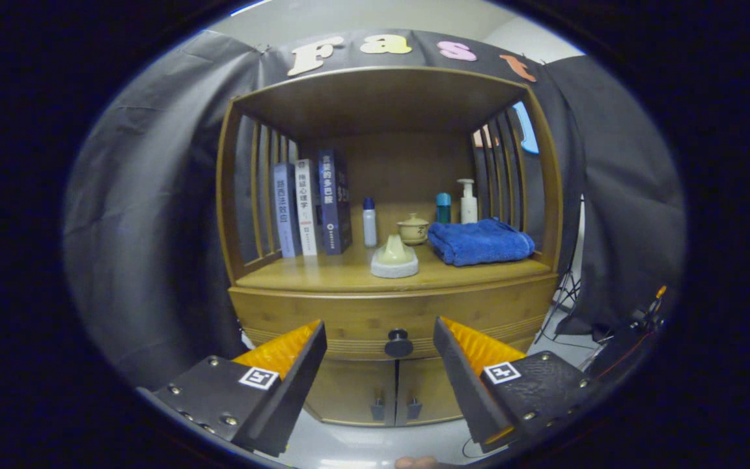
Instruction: Pull open the drawer, take out the items inside it, and place them on the countertop above the cabinet.
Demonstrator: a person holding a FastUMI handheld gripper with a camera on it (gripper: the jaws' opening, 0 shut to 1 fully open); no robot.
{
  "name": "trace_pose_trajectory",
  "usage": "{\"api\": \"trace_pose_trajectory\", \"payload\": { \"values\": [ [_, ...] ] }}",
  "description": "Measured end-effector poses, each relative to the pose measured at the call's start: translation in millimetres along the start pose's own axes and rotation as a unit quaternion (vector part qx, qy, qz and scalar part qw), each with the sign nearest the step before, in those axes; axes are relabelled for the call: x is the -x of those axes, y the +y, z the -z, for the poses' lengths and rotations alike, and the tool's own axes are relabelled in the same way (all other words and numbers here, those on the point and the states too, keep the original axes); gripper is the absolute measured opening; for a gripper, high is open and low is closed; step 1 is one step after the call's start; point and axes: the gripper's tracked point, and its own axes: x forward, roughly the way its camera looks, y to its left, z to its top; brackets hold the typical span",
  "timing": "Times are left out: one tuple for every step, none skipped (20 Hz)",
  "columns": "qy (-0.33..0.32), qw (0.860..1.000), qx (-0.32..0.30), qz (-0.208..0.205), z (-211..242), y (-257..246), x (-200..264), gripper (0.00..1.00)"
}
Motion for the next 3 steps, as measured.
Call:
{"api": "trace_pose_trajectory", "payload": {
  "values": [
    [-0.007,1.000,0.004,-0.005,-12,2,15,0.99],
    [-0.013,1.000,0.007,-0.005,-24,1,29,0.99],
    [-0.016,1.000,0.006,-0.009,-35,1,46,0.99]
  ]
}}
